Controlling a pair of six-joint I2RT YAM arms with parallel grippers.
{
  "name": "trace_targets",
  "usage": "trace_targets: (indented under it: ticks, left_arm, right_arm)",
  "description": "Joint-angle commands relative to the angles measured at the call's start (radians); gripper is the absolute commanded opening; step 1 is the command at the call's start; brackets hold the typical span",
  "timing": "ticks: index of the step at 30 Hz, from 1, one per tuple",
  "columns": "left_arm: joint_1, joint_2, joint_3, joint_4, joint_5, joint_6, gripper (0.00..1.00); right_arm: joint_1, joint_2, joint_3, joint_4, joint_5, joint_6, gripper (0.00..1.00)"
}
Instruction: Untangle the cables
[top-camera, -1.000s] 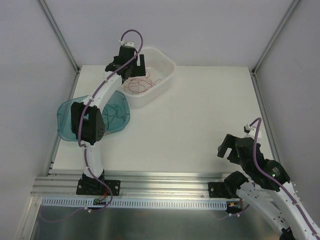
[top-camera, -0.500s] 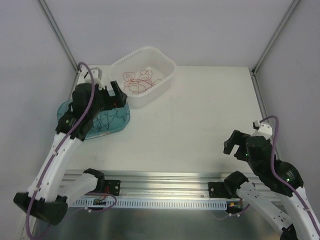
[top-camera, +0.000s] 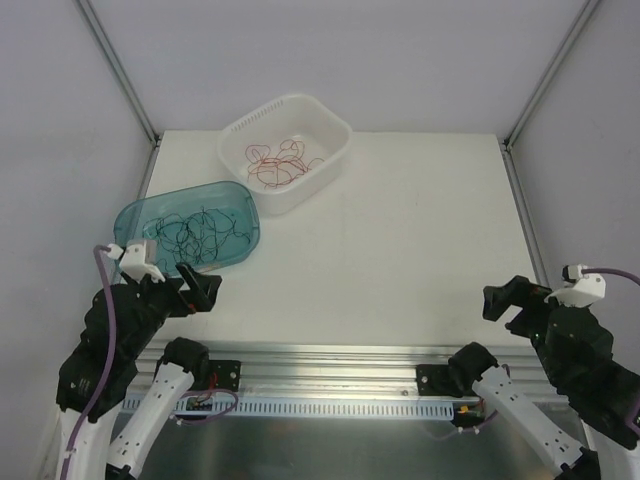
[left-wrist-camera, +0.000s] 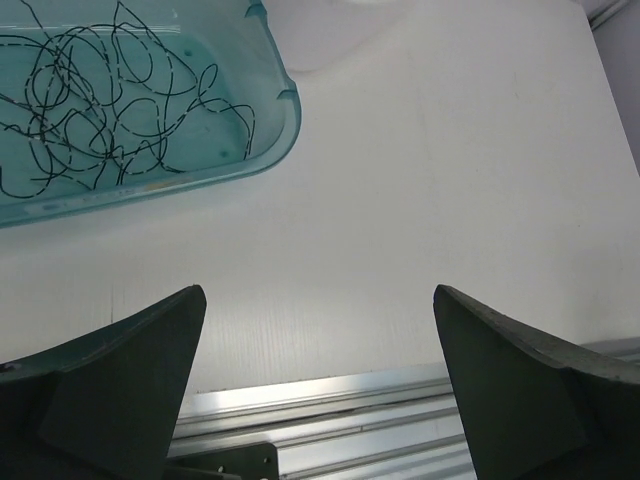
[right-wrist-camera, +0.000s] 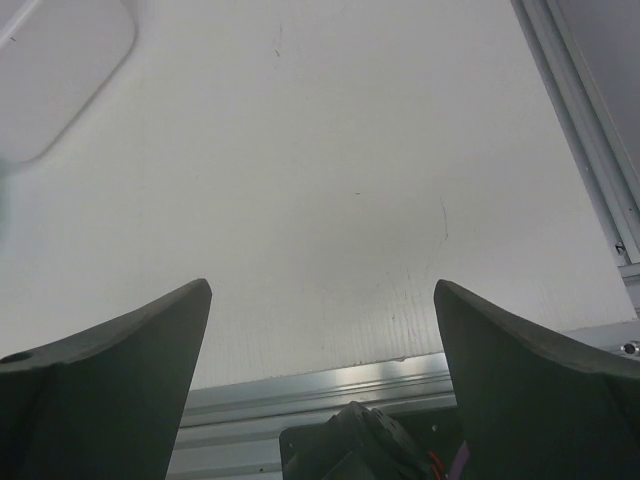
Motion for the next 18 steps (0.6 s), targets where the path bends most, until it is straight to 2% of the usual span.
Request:
trace_targets:
  ticks: [1, 5, 12, 18]
  left_arm:
    - [-0.003, -0.095, 0.054, -0.113, -0.055, -0.015, 0.99]
    - [-0.005, -0.224, 0.094, -0.119, -0.149, -0.002, 0.99]
    - [-0.005, -0.422, 0.139, -0.126, -0.255, 0.011, 0.99]
    - [-0.005, -0.459, 0.159, -0.134, -0.318, 0.031, 0.99]
  right_arm:
    - [0.003, -0.040, 0.046, -0.041, 0.021, -0.049, 1.00]
    - [0.003, -0.106, 0.057, -0.027, -0.030, -0.086, 1.00]
    - [0.003, -0.259, 0.081, -0.038, -0.027, -0.132, 1.00]
    - [0.003, -0.359, 0.069, -0.055, -0.009, -0.140, 1.00]
